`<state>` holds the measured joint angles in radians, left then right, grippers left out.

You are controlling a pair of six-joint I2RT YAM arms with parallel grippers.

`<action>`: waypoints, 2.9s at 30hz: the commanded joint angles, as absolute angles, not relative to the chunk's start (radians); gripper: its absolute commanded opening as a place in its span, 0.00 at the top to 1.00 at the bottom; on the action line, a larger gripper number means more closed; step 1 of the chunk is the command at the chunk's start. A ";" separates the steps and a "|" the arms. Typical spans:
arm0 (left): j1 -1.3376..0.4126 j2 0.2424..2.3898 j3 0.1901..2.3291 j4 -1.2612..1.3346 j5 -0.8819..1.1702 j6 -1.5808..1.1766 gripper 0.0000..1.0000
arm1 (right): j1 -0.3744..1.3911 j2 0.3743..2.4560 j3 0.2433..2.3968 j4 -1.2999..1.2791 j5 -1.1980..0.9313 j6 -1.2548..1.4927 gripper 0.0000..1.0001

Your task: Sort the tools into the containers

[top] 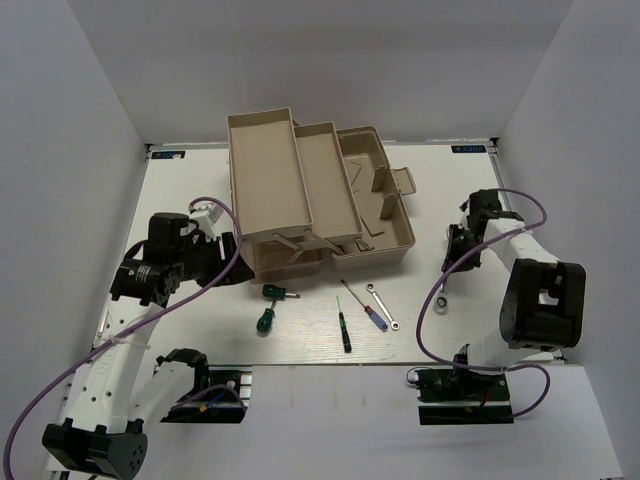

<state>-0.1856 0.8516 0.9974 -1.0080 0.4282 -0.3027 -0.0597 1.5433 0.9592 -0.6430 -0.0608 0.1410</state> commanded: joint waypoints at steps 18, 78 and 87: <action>-0.225 0.913 1.124 -0.830 0.563 -0.236 0.33 | 0.054 1.532 1.524 -0.646 -0.483 0.122 1.00; -0.650 0.879 0.923 -0.959 0.215 -0.365 0.47 | 0.587 1.345 0.614 -0.170 -0.087 -0.008 0.51; -0.706 0.897 0.905 -0.959 0.169 -0.383 0.46 | 0.641 1.313 0.548 -0.150 -0.014 -0.006 0.51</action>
<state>-0.6903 0.8978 0.9199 -0.9676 0.2058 -0.3679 0.6243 1.3254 0.5755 -0.1734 -0.0635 -0.0216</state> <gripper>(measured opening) 0.537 0.491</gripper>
